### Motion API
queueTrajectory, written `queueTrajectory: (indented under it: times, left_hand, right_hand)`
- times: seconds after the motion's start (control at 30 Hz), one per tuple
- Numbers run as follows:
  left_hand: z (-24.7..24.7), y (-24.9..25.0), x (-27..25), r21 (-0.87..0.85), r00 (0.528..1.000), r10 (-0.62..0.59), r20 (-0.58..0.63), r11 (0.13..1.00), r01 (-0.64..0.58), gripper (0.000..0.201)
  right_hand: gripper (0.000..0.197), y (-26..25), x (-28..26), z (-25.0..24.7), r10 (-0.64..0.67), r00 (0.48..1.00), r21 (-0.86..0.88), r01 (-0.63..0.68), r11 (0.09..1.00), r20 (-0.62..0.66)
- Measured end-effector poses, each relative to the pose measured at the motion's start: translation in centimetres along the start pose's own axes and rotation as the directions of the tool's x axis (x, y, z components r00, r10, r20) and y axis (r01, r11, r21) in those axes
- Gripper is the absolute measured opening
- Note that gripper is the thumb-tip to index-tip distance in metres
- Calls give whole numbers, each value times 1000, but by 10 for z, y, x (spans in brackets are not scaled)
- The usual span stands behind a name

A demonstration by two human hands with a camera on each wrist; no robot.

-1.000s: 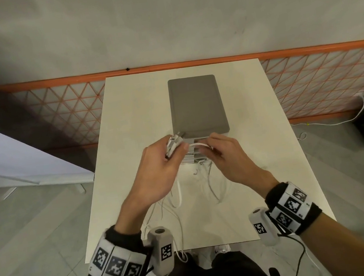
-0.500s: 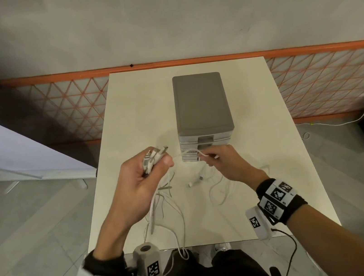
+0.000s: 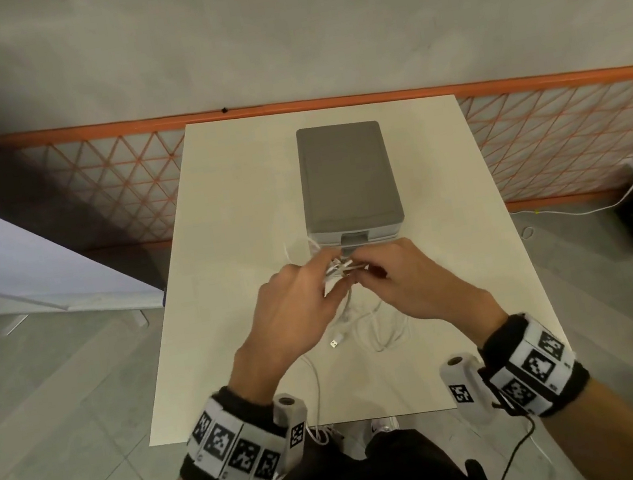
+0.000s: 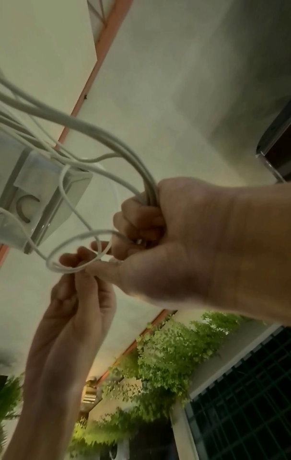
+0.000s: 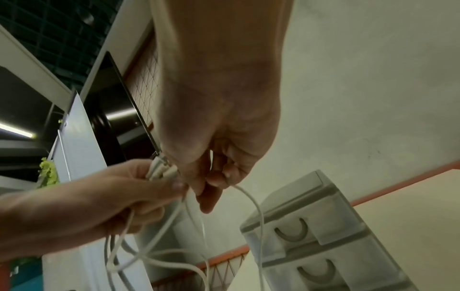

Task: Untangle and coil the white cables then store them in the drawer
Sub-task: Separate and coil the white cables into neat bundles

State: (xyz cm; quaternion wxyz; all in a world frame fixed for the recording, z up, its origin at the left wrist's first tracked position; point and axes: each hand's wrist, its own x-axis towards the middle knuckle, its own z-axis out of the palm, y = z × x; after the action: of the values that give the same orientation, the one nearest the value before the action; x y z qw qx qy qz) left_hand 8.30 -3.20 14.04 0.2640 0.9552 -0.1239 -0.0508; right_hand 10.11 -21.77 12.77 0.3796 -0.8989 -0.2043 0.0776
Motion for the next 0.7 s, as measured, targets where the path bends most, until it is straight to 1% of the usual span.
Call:
queueTrajectory:
  times: [0.07,0.13,0.23,0.33,0.4,0.47,0.57,0.63,0.7]
  left_hand:
    - [3,-2,1,37,999,44,-22,998,-43,26]
    - [-2,-5,1,10,993,83,-80,997,-82,21]
    - [-20,-12,-5,-152,984,86,-156,982,-110,24]
    - [-38,-16,-15,-357,975,37,-220,927,-116,27]
    - [-46,-15,-21,-487,964,-10,-267,864,-126,27]
    - [-54,-14,-26,-556,948,-35,-316,816,-155,29]
    - [-66,-14,-33,-613,919,-55,-391,760,-216,32]
    - [-75,-13,-38,-634,892,-69,-446,728,-260,28]
    - [-82,-15,-42,-634,869,-76,-488,715,-294,23]
  right_hand:
    - [14,-4,-2,-6,10,1000,45,-10,999,0]
    - [15,-4,-4,-7,12,1000,86,-11,996,-18]
    - [18,7,-6,0,48,995,146,-35,989,-87]
    - [18,21,-6,12,102,990,218,-78,973,-102]
    - [17,25,-3,22,108,989,221,-84,972,-96]
    - [18,31,0,33,118,989,223,-95,970,-93]
    - [18,49,0,50,156,986,178,-144,973,-55]
    - [15,65,-3,60,160,986,126,-153,980,-46]
    - [18,83,-8,68,142,988,59,-139,989,-60]
